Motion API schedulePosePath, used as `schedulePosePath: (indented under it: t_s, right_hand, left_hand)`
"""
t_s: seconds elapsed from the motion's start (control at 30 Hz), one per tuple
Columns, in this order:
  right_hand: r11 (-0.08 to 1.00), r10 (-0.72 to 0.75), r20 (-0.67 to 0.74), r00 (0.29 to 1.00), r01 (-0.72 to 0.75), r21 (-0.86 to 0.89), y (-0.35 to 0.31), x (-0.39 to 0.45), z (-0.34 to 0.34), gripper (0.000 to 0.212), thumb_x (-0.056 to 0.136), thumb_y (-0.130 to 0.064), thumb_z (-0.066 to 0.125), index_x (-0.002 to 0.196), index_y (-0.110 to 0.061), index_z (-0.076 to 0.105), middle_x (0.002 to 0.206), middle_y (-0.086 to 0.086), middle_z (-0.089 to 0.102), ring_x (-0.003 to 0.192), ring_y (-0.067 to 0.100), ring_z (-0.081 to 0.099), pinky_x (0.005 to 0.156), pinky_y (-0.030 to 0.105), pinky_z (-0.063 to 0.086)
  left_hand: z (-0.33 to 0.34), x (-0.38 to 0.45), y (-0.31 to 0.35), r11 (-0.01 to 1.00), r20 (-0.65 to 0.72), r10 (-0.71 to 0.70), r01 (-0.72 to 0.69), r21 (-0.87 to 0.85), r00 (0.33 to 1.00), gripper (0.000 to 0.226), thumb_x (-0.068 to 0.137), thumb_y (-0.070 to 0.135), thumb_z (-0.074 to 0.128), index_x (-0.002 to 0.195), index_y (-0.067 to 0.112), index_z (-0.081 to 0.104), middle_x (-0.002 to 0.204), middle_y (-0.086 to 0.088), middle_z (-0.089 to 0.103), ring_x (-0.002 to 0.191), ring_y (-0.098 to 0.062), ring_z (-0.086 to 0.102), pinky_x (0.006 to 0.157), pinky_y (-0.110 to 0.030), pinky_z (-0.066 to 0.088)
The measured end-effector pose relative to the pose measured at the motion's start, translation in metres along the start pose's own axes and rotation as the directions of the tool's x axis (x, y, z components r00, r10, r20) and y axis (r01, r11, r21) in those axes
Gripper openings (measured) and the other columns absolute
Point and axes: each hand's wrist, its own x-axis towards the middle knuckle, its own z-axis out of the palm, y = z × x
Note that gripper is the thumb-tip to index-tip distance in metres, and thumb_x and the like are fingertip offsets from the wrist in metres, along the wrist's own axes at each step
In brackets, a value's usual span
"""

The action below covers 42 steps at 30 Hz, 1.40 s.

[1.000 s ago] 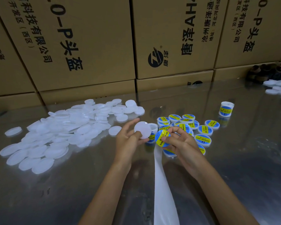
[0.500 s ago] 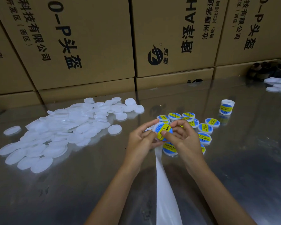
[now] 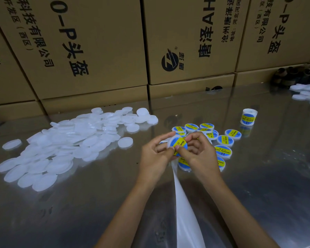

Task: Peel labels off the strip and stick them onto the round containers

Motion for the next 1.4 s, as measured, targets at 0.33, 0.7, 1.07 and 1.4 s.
schedulePosePath:
  t_s: [0.33,0.7,1.07,1.4]
  right_hand:
    - [0.975,-0.114,0.003,0.993,0.113,-0.189,0.006,-0.002,-0.001,0.026,0.086,0.007,0.062,0.085,-0.02,0.065,0.082,-0.01,0.068,0.069,0.008,0.062,0.064,0.021,0.052]
    - [0.949,-0.097,0.082,0.992,0.117,-0.292,0.008,-0.005,0.0,0.025,0.079,-0.027,0.08,0.099,-0.029,0.065,0.091,-0.011,0.064,0.078,0.007,0.057,0.061,0.013,0.042]
    - [0.931,-0.144,0.066,0.987,0.158,-0.329,0.011,-0.005,-0.001,0.029,0.073,-0.04,0.084,0.092,-0.032,0.064,0.053,0.0,0.051,0.049,0.005,0.039,0.05,0.018,0.034]
    - [0.966,-0.124,-0.096,0.988,0.097,-0.241,0.01,-0.002,-0.006,0.02,0.095,-0.027,0.063,0.078,-0.017,0.064,0.054,0.022,0.056,0.046,0.031,0.047,0.048,0.046,0.042]
  left_hand:
    - [0.0,0.001,-0.004,0.999,-0.109,0.035,-0.032,0.028,0.993,0.039,0.086,-0.013,0.064,0.104,0.021,0.072,0.086,-0.004,0.079,0.076,-0.013,0.073,0.07,-0.03,0.062]
    - [-0.005,0.0,0.007,0.988,-0.199,-0.056,0.026,-0.149,0.978,0.027,0.082,-0.006,0.074,0.104,0.009,0.069,0.082,-0.011,0.077,0.066,-0.017,0.074,0.054,-0.024,0.057]
    - [-0.004,-0.003,0.01,0.976,-0.153,-0.116,0.083,-0.203,0.981,0.015,0.092,0.01,0.07,0.102,-0.001,0.067,0.101,-0.021,0.075,0.077,-0.029,0.075,0.056,-0.031,0.059]
    - [-0.001,-0.002,0.005,0.973,0.067,-0.134,0.144,-0.181,0.989,0.034,0.087,-0.009,0.068,0.115,0.01,0.066,0.1,-0.022,0.074,0.083,-0.03,0.072,0.075,-0.035,0.063]
